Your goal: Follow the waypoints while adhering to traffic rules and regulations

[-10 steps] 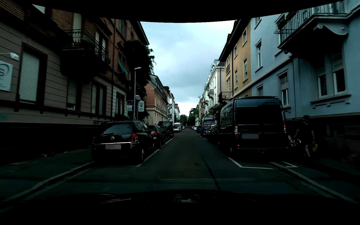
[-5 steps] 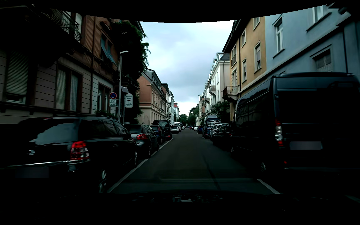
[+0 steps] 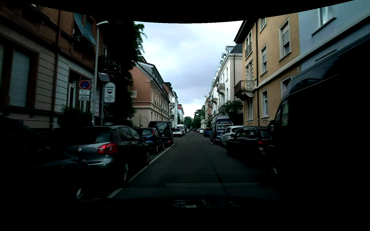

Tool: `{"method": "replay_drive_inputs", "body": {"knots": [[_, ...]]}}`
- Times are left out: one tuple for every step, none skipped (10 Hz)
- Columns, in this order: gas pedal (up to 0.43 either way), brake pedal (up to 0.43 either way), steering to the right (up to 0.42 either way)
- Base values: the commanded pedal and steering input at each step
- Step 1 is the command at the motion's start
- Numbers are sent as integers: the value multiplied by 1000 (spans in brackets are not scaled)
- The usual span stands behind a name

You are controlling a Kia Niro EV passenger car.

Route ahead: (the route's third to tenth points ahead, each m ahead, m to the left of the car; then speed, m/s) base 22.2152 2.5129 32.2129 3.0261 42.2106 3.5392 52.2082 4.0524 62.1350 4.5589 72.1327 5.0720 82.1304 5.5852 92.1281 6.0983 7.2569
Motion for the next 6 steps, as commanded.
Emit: {"method": "replay_drive_inputs", "body": {"knots": [[110,0,4],[110,0,4],[110,0,4],[110,0,4],[98,0,4],[98,0,4]]}}
